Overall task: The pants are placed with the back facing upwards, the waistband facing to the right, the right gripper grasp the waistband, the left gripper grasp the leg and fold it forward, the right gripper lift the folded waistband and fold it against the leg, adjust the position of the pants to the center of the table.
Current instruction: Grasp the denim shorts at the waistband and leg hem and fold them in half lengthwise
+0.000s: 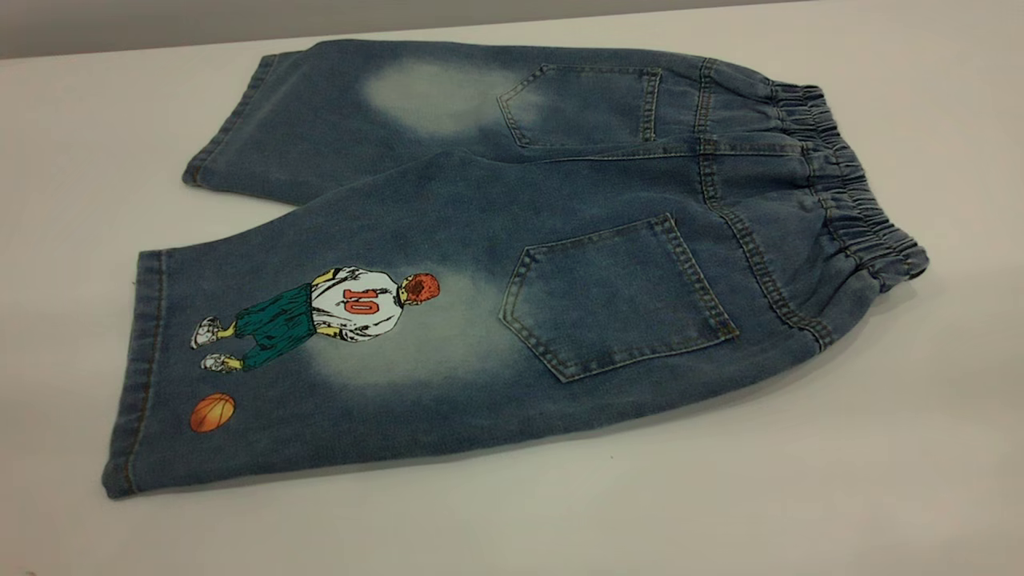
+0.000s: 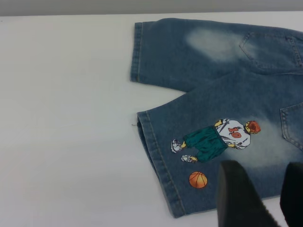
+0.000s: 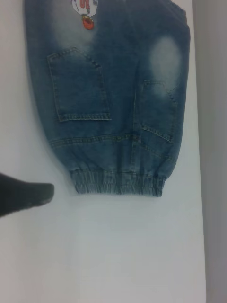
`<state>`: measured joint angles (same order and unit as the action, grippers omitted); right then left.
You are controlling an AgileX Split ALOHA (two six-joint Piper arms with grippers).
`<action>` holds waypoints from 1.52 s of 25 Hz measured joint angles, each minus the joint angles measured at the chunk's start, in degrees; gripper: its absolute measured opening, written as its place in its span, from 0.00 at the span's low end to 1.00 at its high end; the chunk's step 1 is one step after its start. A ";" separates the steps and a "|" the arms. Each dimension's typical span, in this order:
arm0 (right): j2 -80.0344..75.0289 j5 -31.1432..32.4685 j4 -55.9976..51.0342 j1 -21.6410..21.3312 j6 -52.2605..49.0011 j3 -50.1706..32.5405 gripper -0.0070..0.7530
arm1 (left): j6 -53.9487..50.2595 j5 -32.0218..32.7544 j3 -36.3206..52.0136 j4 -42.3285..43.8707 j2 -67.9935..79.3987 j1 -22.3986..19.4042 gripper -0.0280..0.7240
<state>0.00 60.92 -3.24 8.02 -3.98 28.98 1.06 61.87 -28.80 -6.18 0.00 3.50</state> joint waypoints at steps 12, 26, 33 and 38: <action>0.00 0.00 -0.05 0.00 0.00 0.00 0.58 | 0.00 0.00 0.00 0.00 0.00 0.00 0.36; 0.00 -0.87 -1.68 0.00 0.00 0.49 0.56 | 0.00 -0.28 -0.22 -1.51 0.25 0.00 0.36; -4.64 -6.21 -7.54 0.00 -0.58 2.92 0.56 | 1.58 -10.10 -5.16 -1.69 9.99 0.00 0.36; -16.93 -11.96 -13.64 0.00 -0.65 2.92 0.56 | 9.09 -15.26 -8.77 -6.29 24.81 0.02 0.36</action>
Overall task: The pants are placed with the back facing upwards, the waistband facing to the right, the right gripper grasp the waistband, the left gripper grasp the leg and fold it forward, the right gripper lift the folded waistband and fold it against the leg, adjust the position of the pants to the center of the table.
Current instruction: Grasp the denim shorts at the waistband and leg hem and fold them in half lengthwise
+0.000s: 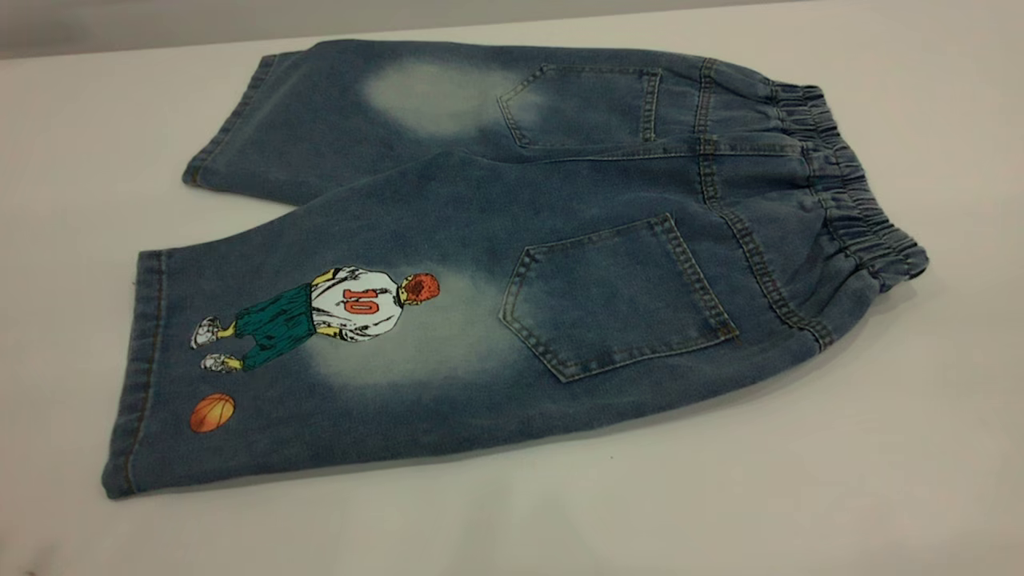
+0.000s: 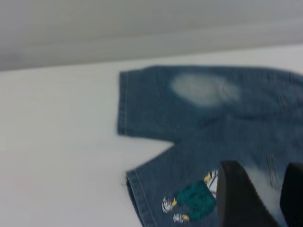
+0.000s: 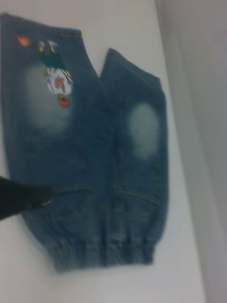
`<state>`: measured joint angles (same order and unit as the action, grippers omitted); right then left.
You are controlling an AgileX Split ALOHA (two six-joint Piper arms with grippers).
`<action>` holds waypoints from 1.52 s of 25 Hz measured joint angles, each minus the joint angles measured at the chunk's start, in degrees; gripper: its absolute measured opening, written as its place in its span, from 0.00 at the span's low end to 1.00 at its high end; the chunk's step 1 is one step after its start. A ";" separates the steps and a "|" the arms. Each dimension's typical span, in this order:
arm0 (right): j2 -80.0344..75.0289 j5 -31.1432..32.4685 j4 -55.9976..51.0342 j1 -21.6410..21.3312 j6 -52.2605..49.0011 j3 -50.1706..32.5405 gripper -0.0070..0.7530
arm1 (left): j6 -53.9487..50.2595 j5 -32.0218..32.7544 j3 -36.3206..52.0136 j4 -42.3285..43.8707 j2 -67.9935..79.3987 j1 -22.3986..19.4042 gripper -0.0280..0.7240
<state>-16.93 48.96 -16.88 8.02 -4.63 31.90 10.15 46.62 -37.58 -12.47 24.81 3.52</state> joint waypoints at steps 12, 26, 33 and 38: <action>-36.12 -15.71 -3.94 0.00 0.25 -0.05 0.56 | 26.84 -3.16 -3.92 -19.91 33.98 0.00 0.36; -70.65 -27.82 -18.44 -8.85 19.93 0.62 0.56 | 35.41 -5.37 -3.92 -27.10 40.41 0.00 0.36; -73.17 -15.41 -41.23 -21.58 43.41 2.85 0.55 | 35.65 -5.76 -3.92 -28.52 41.54 0.08 0.36; -79.50 -9.15 -55.06 -24.86 57.22 2.85 0.54 | 35.83 -6.46 -3.92 -28.69 43.56 1.52 0.36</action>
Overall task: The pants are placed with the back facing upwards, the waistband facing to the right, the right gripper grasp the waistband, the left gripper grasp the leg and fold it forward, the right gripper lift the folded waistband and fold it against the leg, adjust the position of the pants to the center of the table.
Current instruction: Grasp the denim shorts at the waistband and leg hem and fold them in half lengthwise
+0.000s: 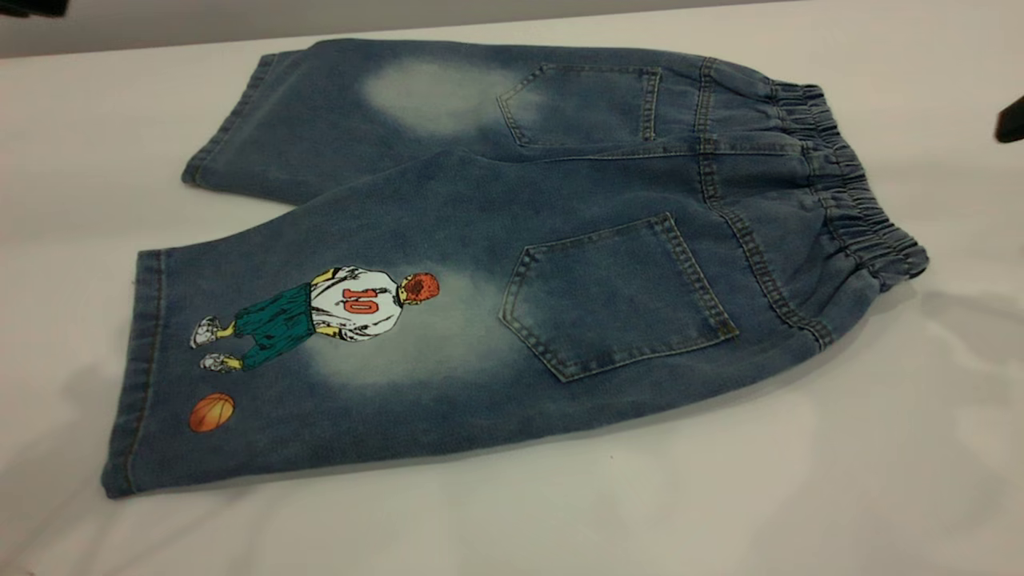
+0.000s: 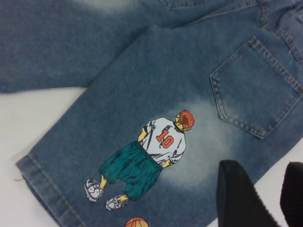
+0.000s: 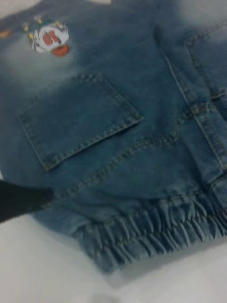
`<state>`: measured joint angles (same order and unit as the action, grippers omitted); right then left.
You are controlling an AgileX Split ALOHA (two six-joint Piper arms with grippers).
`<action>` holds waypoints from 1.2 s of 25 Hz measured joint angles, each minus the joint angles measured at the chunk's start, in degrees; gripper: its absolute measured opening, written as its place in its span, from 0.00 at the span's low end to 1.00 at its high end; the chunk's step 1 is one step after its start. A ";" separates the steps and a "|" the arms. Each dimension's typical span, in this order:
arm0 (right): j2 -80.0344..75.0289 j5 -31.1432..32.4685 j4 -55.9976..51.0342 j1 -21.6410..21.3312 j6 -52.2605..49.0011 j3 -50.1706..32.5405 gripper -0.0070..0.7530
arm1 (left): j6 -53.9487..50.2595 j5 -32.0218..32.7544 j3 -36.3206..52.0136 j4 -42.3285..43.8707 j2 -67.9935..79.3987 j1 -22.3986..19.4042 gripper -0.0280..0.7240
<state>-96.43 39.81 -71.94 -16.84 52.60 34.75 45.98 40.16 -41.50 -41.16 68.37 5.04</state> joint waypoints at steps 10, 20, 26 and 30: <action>-15.33 6.36 -15.83 0.05 14.80 0.14 0.54 | 0.20 -0.39 0.00 0.19 2.02 3.31 0.36; -23.64 6.80 -16.30 0.05 14.53 3.94 0.54 | 0.20 -0.43 0.00 0.26 1.97 3.31 0.36; -27.09 7.55 -16.53 0.05 14.54 5.73 0.54 | 0.23 -0.45 0.00 0.34 1.97 3.31 0.36; -28.74 7.86 -16.59 0.05 14.85 6.96 0.54 | 0.23 -0.45 0.00 0.34 1.97 3.31 0.36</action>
<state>-125.17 47.67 -88.53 -16.79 67.45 41.71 46.21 39.71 -41.50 -40.82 70.34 8.35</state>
